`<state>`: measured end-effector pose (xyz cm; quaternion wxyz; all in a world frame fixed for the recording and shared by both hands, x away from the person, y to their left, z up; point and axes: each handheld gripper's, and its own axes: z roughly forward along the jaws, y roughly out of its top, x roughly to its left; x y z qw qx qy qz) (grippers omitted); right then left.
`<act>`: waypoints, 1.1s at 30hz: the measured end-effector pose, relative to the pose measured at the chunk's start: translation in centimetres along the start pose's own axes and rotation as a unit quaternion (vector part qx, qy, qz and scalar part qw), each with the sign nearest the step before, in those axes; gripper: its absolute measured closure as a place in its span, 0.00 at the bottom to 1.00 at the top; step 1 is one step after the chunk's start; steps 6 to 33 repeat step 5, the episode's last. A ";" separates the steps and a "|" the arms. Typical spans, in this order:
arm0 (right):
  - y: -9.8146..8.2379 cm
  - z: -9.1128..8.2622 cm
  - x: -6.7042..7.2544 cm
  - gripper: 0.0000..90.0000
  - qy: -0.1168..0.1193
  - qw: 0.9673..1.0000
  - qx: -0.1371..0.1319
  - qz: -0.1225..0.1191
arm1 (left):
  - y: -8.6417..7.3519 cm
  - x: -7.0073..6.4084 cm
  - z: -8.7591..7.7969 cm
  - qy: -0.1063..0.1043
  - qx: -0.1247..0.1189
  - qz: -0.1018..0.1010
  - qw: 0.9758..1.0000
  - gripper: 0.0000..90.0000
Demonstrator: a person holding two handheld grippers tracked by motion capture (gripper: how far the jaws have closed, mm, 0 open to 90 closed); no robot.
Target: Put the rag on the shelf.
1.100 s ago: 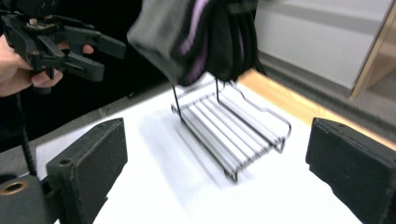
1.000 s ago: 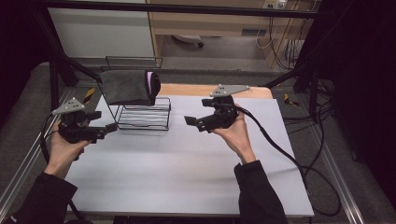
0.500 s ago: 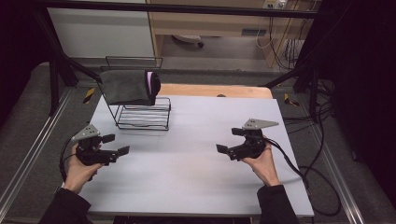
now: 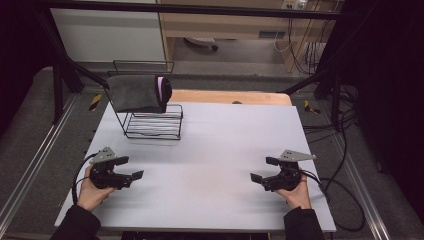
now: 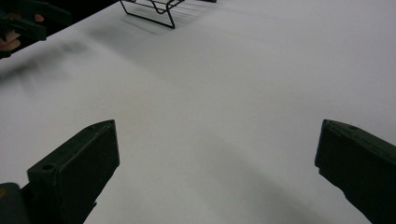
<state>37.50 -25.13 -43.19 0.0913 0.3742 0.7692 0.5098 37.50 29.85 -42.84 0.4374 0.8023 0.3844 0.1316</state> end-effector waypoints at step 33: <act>-1.1 -0.4 -0.4 0.01 -0.003 1.000 0.013 0.005 | -0.4 -0.4 0.4 0.000 0.012 0.000 1.000 0.15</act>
